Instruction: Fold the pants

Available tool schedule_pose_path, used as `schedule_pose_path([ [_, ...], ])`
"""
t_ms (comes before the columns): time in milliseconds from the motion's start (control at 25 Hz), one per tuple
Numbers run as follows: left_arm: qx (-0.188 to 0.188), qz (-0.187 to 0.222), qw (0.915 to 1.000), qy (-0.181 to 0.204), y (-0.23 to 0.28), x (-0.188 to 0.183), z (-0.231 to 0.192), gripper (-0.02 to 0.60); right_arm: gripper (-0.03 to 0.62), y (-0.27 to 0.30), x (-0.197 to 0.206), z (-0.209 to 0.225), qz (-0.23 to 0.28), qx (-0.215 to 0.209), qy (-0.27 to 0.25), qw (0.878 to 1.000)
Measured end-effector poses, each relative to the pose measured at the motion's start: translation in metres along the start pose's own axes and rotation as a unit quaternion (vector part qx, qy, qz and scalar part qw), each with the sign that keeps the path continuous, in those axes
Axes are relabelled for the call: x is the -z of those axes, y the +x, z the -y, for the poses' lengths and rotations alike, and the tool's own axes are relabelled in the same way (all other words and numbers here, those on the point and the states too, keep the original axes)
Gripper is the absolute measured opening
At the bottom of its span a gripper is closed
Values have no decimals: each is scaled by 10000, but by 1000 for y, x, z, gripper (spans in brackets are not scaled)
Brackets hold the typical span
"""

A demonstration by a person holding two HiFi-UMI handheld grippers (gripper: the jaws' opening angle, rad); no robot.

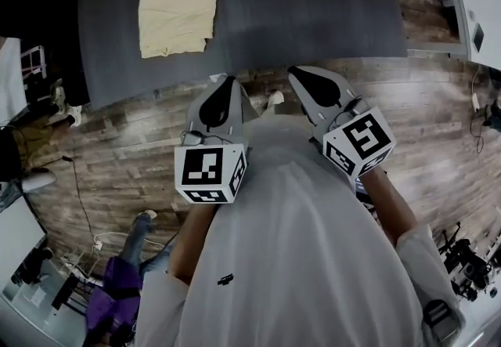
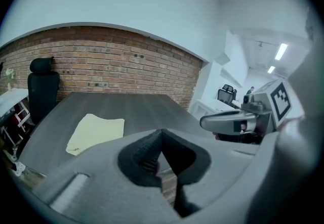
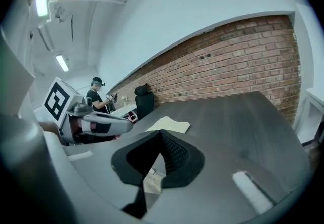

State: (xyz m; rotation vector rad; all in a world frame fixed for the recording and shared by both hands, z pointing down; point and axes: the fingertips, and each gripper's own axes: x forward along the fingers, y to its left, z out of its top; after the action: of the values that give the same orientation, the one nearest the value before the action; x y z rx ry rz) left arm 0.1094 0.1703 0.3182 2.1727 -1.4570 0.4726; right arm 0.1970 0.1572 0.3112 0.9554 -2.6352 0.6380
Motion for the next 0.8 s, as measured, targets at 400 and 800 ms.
schedule_pose_path([
  [400, 345, 32, 9977, 589, -17, 9, 49, 2, 5, -33, -3, -20, 264, 378, -256, 9986],
  [800, 209, -95, 9987, 445, -29, 21, 42, 2, 5, -29, 3, -39, 187, 159, -351, 9991],
])
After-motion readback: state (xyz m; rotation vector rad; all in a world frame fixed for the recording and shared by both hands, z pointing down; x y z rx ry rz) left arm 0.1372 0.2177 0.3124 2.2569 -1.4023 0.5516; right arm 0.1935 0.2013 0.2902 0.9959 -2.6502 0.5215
